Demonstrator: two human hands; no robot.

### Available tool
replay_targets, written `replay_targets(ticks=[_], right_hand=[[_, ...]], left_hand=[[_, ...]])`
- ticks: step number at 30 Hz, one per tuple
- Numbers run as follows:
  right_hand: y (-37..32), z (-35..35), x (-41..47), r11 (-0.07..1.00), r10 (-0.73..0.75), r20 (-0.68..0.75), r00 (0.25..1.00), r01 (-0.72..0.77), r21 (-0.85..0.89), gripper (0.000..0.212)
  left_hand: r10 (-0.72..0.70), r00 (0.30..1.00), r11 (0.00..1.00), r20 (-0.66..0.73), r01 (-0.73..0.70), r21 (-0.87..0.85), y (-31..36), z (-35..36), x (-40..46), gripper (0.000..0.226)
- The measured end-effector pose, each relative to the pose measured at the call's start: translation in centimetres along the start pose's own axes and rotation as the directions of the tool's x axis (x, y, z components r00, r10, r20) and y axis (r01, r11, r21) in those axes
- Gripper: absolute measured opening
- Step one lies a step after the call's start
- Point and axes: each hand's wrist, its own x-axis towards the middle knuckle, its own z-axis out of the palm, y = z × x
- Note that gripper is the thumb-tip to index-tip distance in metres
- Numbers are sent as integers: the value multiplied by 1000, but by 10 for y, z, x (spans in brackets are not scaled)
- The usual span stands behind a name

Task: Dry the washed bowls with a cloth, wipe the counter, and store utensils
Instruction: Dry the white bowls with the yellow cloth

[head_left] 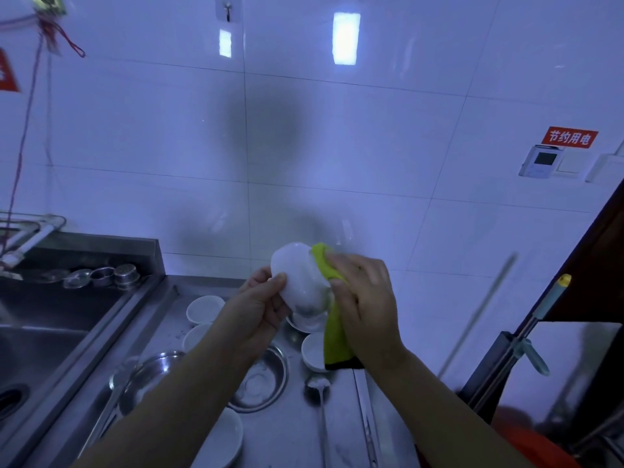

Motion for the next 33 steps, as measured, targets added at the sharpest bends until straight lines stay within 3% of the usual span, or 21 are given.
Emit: replay_targets(ticks=[2,7,11,15,19,25,27,29,33], right_hand=[[-5,4,10,999,30,-29,999,-31,-27,39],[-18,30,1,980,-25,79,997,40,-194,41],[-5,30,-21,970,-97,27,995,100,-221,42],[8,20,-23,999,42,-23,999,-42,-31,55],[8,21,-17,981,169,-104,980,-158,111,47],[2,29,-30,985,-109,-81,991,97,-144,40],[9,26,-34,977,-159,-71,985,147,-152,40],[13,23,-34,996,-86,-90,992,82,-45,42],[11,21,-31,935,252,-92,963,-217,281,37]], left_hand=[[-30,999,999,-41,29,-29,-7,7,-1,12],[-81,991,992,-108,70,-101,-20,22,-6,12],[-140,985,960,-102,111,-256,-22,21,-9,15],[-170,978,923,-122,114,-369,-20,19,-14,19],[-161,978,911,-136,94,-402,-17,20,-15,19],[-194,974,883,-118,121,-453,-19,18,-11,24],[-188,978,884,-88,129,-449,-21,18,-12,25],[-195,978,892,-78,143,-430,-23,16,-13,25],[-191,980,904,-49,156,-399,-25,8,-14,24]])
